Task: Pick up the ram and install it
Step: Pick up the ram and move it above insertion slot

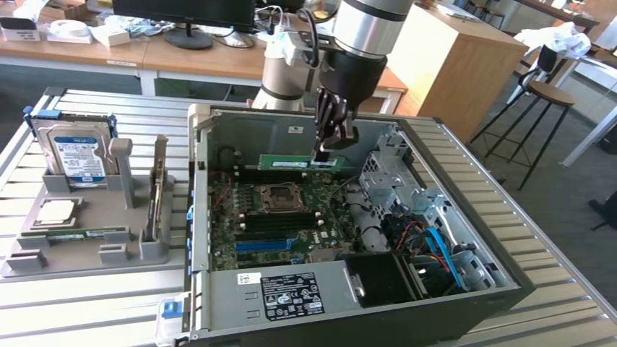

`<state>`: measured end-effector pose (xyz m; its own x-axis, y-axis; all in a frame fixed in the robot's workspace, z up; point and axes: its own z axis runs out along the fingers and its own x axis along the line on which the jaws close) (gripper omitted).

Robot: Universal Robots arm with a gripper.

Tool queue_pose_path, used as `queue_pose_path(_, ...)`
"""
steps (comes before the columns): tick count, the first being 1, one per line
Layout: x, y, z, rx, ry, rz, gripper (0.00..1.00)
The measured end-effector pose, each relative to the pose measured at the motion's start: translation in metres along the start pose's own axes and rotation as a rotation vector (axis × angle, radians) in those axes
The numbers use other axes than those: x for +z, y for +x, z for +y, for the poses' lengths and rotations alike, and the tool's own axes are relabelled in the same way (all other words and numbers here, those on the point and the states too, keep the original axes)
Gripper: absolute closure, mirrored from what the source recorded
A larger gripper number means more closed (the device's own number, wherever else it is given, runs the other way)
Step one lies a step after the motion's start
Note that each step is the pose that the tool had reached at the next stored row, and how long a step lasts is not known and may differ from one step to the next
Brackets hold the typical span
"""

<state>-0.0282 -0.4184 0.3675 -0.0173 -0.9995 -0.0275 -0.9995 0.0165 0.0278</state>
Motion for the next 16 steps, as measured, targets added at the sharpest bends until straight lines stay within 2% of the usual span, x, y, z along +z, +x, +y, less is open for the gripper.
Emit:
queue_pose_path(7, 0.0014, -0.0081, 0.0007, 0.0, -0.0001, -0.0009, 0.89)
queue_pose_path(11, 0.0015, -0.0081, 0.0008, 0.0, 0.0, -0.0009, 0.89)
queue_pose_path(16, 0.0075, -0.008, 0.0006, 0.0, 0.0, -0.0009, 0.89)
